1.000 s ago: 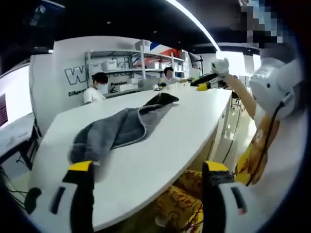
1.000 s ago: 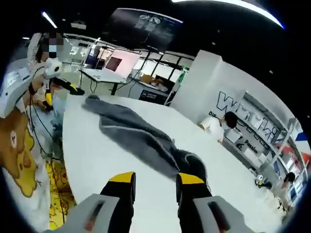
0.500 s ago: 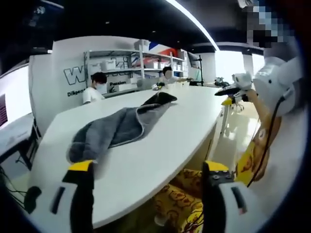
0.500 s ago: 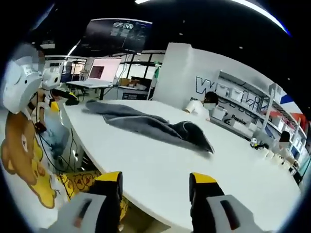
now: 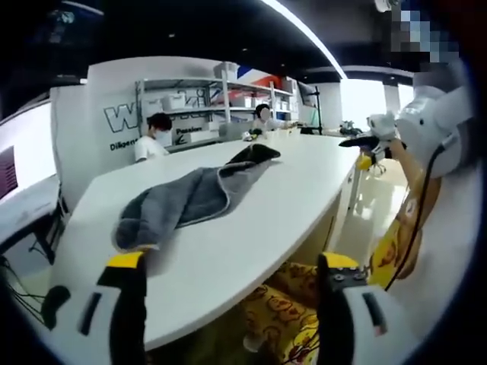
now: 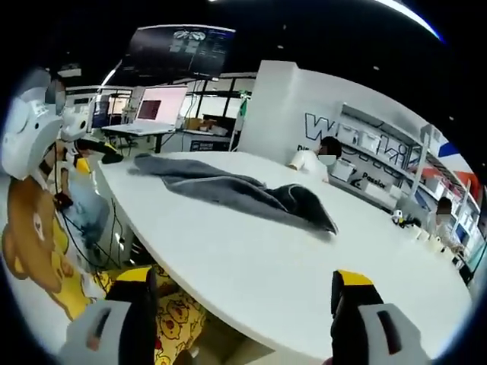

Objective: Fold the towel on the table until its edges align and the towel forms a compact rectangular stack.

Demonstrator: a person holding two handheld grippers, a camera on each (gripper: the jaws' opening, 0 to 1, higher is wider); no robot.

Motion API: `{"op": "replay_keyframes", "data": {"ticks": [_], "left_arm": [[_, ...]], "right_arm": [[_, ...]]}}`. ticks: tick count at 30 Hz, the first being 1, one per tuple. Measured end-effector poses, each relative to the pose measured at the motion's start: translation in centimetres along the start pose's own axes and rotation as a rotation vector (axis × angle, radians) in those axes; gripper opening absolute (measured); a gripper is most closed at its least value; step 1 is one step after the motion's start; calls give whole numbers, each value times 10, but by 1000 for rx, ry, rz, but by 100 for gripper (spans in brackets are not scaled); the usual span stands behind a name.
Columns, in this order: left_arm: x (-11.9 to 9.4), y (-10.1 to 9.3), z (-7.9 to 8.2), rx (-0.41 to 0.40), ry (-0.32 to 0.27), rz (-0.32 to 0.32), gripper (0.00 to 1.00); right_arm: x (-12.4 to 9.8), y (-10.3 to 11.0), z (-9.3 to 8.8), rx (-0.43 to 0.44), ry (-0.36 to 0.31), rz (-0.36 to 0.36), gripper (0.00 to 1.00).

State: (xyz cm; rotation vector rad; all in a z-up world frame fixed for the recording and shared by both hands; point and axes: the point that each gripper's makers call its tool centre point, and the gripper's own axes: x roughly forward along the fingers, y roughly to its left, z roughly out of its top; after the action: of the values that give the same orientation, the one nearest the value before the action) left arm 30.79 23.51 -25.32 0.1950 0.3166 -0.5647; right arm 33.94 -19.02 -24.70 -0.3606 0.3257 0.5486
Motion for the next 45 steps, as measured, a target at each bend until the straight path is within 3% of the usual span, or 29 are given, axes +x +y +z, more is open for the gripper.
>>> {"op": "replay_keyframes", "data": {"ticks": [16, 21, 26, 30, 34, 39, 45], "left_arm": [[-2, -2, -2, -1, -2, -7, 98], [-5, -1, -3, -4, -4, -2, 98], [-5, -3, -3, -4, -5, 0, 98], [-5, -3, -3, -2, -7, -1, 98], [-5, -5, -3, -2, -11, -4, 98], [-5, -6, -3, -2, -10, -6, 98], [-3, -6, -3, -5, -10, -2, 98]], "right_arm": [[-3, -5, -9, 16, 35, -22, 99], [5, -6, -2, -4, 34, -11, 98], [20, -7, 15, -65, 14, 41, 87], [43, -13, 34, -164, 12, 70, 74], [77, -23, 52, -203, 13, 118, 64], [134, -37, 67, -319, 60, 155, 51], [205, -41, 73, -333, 143, 239, 40]]}}
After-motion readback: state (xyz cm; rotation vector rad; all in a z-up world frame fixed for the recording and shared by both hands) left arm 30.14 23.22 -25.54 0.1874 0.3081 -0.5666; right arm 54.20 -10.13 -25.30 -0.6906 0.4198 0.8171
